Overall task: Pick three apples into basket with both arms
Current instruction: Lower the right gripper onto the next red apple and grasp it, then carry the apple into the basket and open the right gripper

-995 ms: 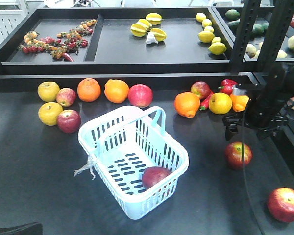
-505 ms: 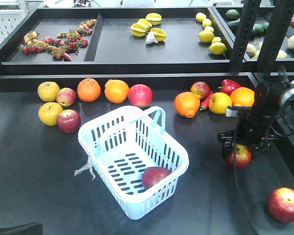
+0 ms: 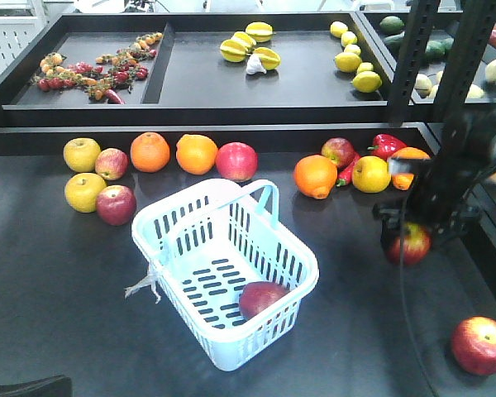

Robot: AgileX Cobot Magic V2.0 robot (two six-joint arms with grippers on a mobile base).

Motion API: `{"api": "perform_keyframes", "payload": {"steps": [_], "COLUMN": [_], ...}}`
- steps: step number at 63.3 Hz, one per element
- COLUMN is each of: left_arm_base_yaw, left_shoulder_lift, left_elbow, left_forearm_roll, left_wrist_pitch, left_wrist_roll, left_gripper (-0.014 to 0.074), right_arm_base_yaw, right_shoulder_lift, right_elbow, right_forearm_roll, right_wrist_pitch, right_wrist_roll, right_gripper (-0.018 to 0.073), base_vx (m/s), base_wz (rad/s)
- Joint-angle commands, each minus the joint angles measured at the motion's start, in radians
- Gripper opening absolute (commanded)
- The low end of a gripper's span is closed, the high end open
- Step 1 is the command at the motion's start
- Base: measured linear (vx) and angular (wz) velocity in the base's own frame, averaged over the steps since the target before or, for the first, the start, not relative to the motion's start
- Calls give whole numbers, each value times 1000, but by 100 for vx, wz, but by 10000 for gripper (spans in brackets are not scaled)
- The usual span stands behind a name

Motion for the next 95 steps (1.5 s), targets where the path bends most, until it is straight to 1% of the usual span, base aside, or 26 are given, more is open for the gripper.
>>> {"api": "perform_keyframes", "payload": {"steps": [1, 5, 13, 21, 29, 36, 42, 46, 51, 56, 63, 69, 77, 82, 95], "left_arm_base_yaw": [-2, -2, -2, -2, -2, -2, -2, -2, -2, -2, -2, -2, -2, -2, -2], "left_shoulder_lift": [-1, -1, -1, -1, -1, -1, -1, -1, -1, -1, -1, -1, -1, -1, -1], "left_elbow": [-29, -29, -29, -29, -29, -29, -29, -29, -29, -29, -29, -29, -29, -29, -29], "left_forearm_roll": [-15, -15, -15, -15, -15, -16, -16, -16, -16, -16, -16, -16, -16, -16, -16], "left_wrist_pitch": [-48, -48, -48, -48, -45, -45, -45, -45, -45, -45, -45, -45, -45, -45, -45], "left_wrist_roll": [3, 3, 3, 3, 3, 3, 3, 3, 3, 3, 3, 3, 3, 3, 3], "left_gripper": [-6, -6, -6, -6, -6, -6, -6, -6, -6, -6, -6, -6, -6, -6, -6], "right_arm_base_yaw": [-7, -7, -7, -5, 23, 88, 160, 213, 271, 334, 392, 425, 440, 440, 440], "right_shoulder_lift": [-135, -173, -255, -345, -427, -501, -555, -578, -591, -580, -543, -496, -429, -401, -384], "right_elbow": [-28, -23, -23, 16, 104, 205, 276, 310, 333, 337, 337, 337, 336, 335, 335], "right_forearm_roll": [29, 54, 150, 248, 273, 290, 318, 356, 391, 389, 392, 392, 391, 392, 393], "right_wrist_pitch": [50, 81, 136, 136, 135, 110, 34, -16, -83, -145, -203, -238, -273, -280, -324], "right_wrist_roll": [-32, -41, -86, -101, -119, -140, -152, -156, -162, -163, -160, -160, -167, -177, -193], "right_gripper": [35, 28, 31, 34, 36, 37, 40, 40, 40, 41, 44, 54, 121, 204, 527], "base_vx": [0, 0, 0, 0, 0, 0, 0, 0, 0, 0, 0, 0, 0, 0, 0], "base_wz": [0, 0, 0, 0, 0, 0, 0, 0, 0, 0, 0, 0, 0, 0, 0]}}
